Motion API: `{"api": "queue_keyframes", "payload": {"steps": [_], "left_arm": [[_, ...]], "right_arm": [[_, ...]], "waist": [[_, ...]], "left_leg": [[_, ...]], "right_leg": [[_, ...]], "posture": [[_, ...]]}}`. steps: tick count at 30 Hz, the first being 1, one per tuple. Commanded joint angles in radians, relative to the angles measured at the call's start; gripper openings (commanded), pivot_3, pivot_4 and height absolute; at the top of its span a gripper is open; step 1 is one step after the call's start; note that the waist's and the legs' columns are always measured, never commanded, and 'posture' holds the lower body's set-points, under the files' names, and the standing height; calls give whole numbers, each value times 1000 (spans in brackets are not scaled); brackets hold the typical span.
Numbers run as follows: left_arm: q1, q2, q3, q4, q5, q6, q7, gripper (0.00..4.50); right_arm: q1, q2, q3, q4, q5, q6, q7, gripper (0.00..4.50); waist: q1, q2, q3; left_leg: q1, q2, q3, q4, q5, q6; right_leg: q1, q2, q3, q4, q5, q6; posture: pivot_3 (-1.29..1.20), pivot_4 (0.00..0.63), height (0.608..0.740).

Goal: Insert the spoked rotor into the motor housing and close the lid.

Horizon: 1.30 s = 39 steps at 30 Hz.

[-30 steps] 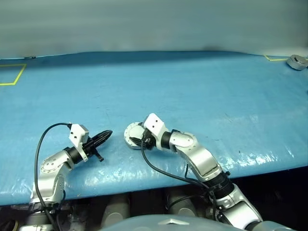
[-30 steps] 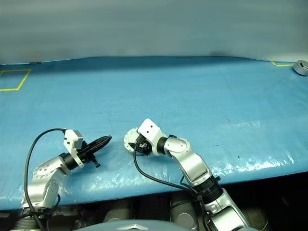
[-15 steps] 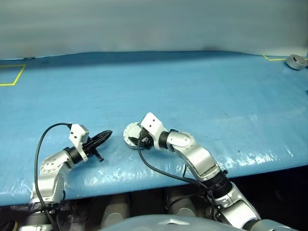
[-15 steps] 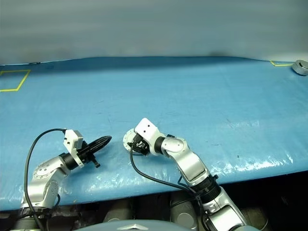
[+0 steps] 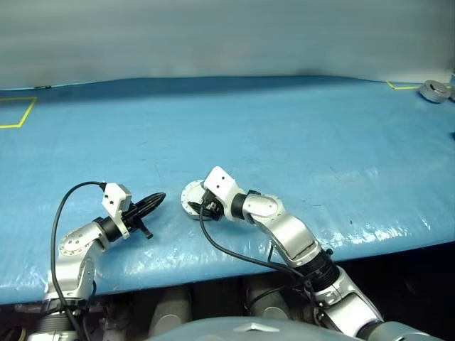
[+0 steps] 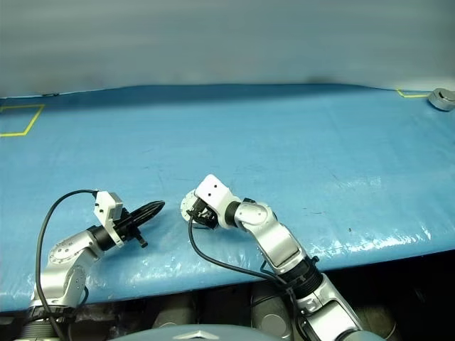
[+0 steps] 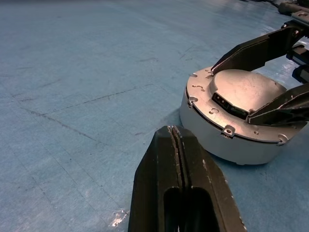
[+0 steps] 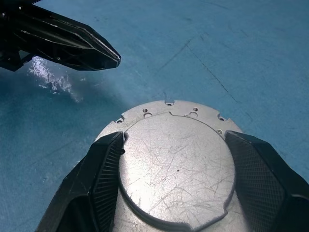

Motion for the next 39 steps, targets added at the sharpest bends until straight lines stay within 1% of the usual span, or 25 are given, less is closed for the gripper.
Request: {"api": "queue_keyframes", "payload": {"steps": [1, 3, 7, 14, 18, 23, 29, 33, 39], "left_arm": [[-3, 9, 4, -14, 0, -7, 4, 0], [-3, 10, 5, -16, 0, -6, 4, 0], [-6, 11, 5, -20, -3, -2, 4, 0], [-6, 14, 6, -19, -3, -4, 3, 0], [-7, 14, 8, -21, -3, -6, 6, 0], [-40, 3, 12, -69, -84, 54, -17, 0], [-73, 29, -41, -112, -135, 151, -93, 0], [-86, 69, -100, -87, -65, 169, -98, 0], [-100, 102, -142, -56, 7, 170, -80, 0]], "right_arm": [[16, -13, 17, 76, -35, 30, -21, 3028], [16, -18, 24, 78, -35, 30, -15, 3028], [19, -30, 38, 99, -48, 33, -15, 3028], [26, 12, -8, 97, 21, 59, 7, 3028], [20, 8, 5, 119, 1, 40, 2, 3028], [22, -7, 18, 148, -22, 24, -9, 3028], [18, -9, 15, 146, -23, 19, -10, 3028], [19, -6, 12, 140, -22, 16, -15, 3028], [19, -2, 3, 119, -18, 16, -24, 3028]], "waist": [[0, 0, 0], [0, 0, 0], [0, 0, -1], [0, -1, -3], [0, -1, -3], [0, -1, -3], [-1, -1, -4], [-3, -1, -4], [-2, 0, -4]], "left_leg": [[2, 0, 0, -1, 0, 0], [5, 1, 0, -1, 0, 0], [6, 1, 1, -1, 0, 0], [6, 1, 1, -2, 0, 0], [6, 1, 1, -3, 0, 0], [6, 2, 1, -3, 0, 0], [7, 3, 2, -3, 0, 0], [7, 3, 2, -4, 0, 0], [7, 4, 2, -4, 0, 0]], "right_leg": [[2, 0, 0, 0, 0, -1], [1, 0, 0, 0, -1, -1], [1, 0, 0, 0, -1, -2], [0, 0, 0, 0, -1, -2], [0, 0, 0, -1, -1, -2], [0, 1, 0, -1, -1, -2], [0, 1, -1, -1, -2, -2], [-1, 1, 0, -1, -2, -3], [-1, 1, 0, -1, -2, -3]], "posture": [[0, 150, 740], [0, 150, 740], [0, 150, 740], [0, 150, 740], [0, 150, 740], [0, 150, 740], [0, 150, 740], [0, 150, 740], [0, 150, 740]]}}
